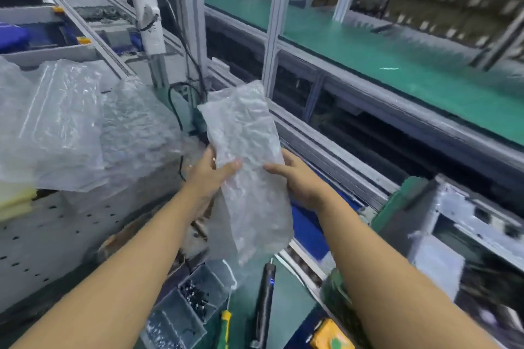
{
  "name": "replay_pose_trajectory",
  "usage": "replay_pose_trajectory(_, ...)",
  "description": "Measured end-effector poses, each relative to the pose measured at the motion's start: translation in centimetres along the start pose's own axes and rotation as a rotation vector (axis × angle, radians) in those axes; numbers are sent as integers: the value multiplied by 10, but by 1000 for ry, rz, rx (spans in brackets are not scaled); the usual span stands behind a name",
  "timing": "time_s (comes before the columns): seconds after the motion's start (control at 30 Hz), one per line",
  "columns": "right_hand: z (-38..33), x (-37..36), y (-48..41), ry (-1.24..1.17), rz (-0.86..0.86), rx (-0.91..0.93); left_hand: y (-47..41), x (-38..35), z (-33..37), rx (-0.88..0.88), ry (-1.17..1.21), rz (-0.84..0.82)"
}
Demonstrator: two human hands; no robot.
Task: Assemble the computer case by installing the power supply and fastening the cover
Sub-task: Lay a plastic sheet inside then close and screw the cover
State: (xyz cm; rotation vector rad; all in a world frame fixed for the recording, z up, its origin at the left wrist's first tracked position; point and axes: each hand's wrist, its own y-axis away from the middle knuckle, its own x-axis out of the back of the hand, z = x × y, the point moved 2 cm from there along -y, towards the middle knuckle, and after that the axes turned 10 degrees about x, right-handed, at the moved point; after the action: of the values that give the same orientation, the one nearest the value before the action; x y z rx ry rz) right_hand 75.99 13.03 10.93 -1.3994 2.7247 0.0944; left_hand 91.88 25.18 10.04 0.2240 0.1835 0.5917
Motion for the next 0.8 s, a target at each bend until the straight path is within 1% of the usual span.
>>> replay_pose_trajectory(0.07,-3,36,29,-10,68,-40,4,-44,-3,-9,16,-127)
replay_pose_trajectory(0.13,-4,69,59,7,112,-41,9,-89,-5,-2,2,-200)
replay_pose_trajectory(0.23,-11,117,107,20,216,-11,14,-156,-14,54,-43,-322)
replay_pose_trajectory(0.3,-13,151,143,-18,315,-11,19,-201,-24,93,-88,-434)
replay_pose_trajectory(0.37,-12,183,182,-131,408,-16,26,-246,-35,156,-100,-555)
replay_pose_trajectory(0.43,-10,215,223,-194,510,-5,36,-290,-46,231,-109,-660)
replay_pose_trajectory(0.53,-7,261,290,-145,685,-28,60,-360,-65,387,-94,-794)
replay_pose_trajectory(0.6,-7,279,323,-120,752,-31,70,-393,-73,445,-120,-851)
replay_pose_trajectory(0.63,-7,290,340,-118,795,-18,74,-412,-77,448,-179,-846)
replay_pose_trajectory(0.67,-6,302,355,-128,844,-3,76,-431,-78,424,-260,-806)
replay_pose_trajectory(0.7,-6,311,368,-143,883,9,71,-446,-81,355,-335,-733)
replay_pose_trajectory(0.73,-4,321,380,-149,912,9,66,-457,-84,320,-344,-723)
replay_pose_trajectory(0.77,-1,330,388,-150,929,-8,64,-470,-86,354,-322,-723)
replay_pose_trajectory(0.8,3,338,395,-153,937,-24,63,-482,-91,431,-319,-764)
